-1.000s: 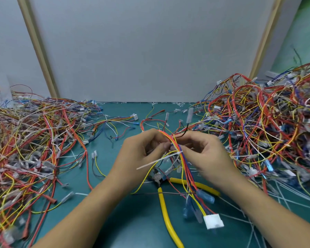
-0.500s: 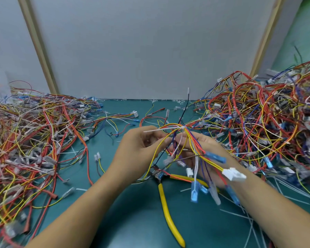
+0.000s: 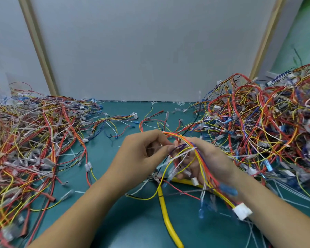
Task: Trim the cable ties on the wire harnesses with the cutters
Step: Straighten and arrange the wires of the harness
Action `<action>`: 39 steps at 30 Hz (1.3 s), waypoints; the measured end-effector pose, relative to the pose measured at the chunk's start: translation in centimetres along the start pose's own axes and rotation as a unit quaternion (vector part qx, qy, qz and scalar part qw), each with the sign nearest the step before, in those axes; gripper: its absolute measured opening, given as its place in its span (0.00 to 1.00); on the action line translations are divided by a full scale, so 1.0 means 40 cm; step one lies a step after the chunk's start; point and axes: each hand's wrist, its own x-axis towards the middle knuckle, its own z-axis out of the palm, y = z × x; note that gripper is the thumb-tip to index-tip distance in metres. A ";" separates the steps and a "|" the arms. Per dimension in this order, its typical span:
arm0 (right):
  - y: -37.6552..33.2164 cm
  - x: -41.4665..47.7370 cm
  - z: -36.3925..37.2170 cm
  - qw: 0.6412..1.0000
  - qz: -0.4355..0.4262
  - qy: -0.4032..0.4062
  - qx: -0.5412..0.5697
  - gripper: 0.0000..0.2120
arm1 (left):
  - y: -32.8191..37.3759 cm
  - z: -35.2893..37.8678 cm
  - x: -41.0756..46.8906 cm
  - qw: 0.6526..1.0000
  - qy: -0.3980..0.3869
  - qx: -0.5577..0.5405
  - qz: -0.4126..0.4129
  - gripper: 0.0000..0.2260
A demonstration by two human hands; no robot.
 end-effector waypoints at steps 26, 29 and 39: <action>-0.008 -0.021 0.004 0.891 -0.266 0.146 -0.339 0.06 | -0.005 -0.024 0.018 0.967 0.020 -0.215 -0.134 0.04; -0.005 -0.029 0.013 0.876 -0.258 0.130 -0.385 0.07 | -0.009 -0.024 0.019 0.973 -0.013 -0.166 -0.158 0.04; -0.003 -0.038 0.013 0.847 -0.244 0.097 -0.462 0.04 | 0.008 -0.038 0.020 0.987 -0.019 -0.098 -0.124 0.12</action>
